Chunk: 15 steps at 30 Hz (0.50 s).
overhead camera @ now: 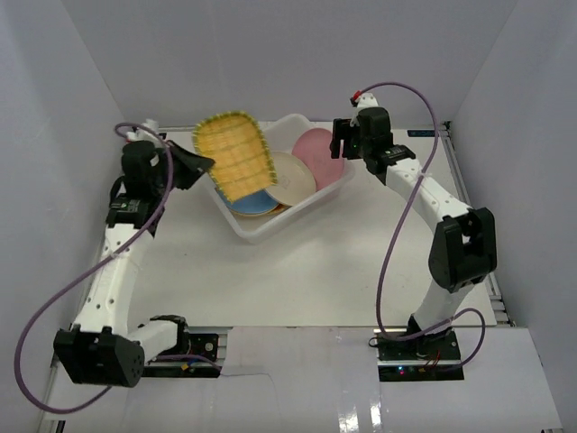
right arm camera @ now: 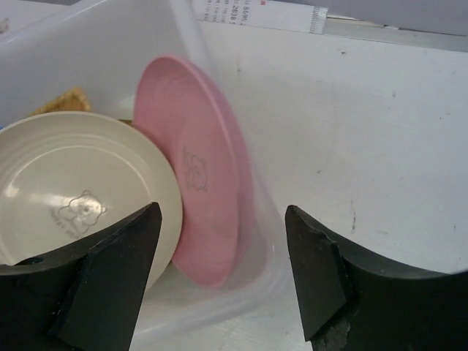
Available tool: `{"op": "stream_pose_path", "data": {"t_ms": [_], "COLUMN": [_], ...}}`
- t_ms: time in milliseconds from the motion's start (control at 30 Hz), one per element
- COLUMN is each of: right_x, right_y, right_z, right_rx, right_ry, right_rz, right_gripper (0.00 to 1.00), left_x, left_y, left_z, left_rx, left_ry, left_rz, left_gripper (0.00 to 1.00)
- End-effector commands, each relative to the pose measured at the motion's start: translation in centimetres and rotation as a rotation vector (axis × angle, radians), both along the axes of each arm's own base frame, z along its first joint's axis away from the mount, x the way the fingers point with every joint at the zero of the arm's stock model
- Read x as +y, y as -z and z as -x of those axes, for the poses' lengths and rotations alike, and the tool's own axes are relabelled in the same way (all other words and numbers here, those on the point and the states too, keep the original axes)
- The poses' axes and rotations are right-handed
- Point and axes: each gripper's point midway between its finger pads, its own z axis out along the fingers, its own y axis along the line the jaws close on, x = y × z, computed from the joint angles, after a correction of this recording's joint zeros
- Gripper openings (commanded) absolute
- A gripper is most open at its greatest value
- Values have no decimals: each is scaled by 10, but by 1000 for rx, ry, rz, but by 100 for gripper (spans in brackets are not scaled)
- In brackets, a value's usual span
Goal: Place the plates into the plastic bin on the countertop
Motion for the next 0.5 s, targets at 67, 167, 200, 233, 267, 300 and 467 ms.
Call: {"op": "stream_pose_path", "data": {"t_ms": [67,167,200,233,267,300,467], "right_x": [-5,4,5,8,12,12,9], "right_y": [9,13,14,8,2,-3,-79], "right_z": [-37,-50,-53,-59,-60,-63,-68], "right_rx": [3,1,-1,-21,-36,-53,-240], "right_ry": [18,1,0,5,10,29,112], "right_rz": [181,192,200,208,212,223,304], "right_gripper": [63,50,44,30,23,13,8], "left_x": [-66,-84,-89,-94,-102,-105,-129], "left_y": [11,19,30,35,41,49,90], "left_z": [-25,-33,-39,-42,-44,-48,-73], "left_rx": [-45,-51,-25,-20,-9,6,66], "left_ry": [174,225,237,249,266,271,285], "left_rz": [-1,-14,-19,-31,-38,-40,-102], "left_gripper": [0,0,0,0,0,0,0]}}
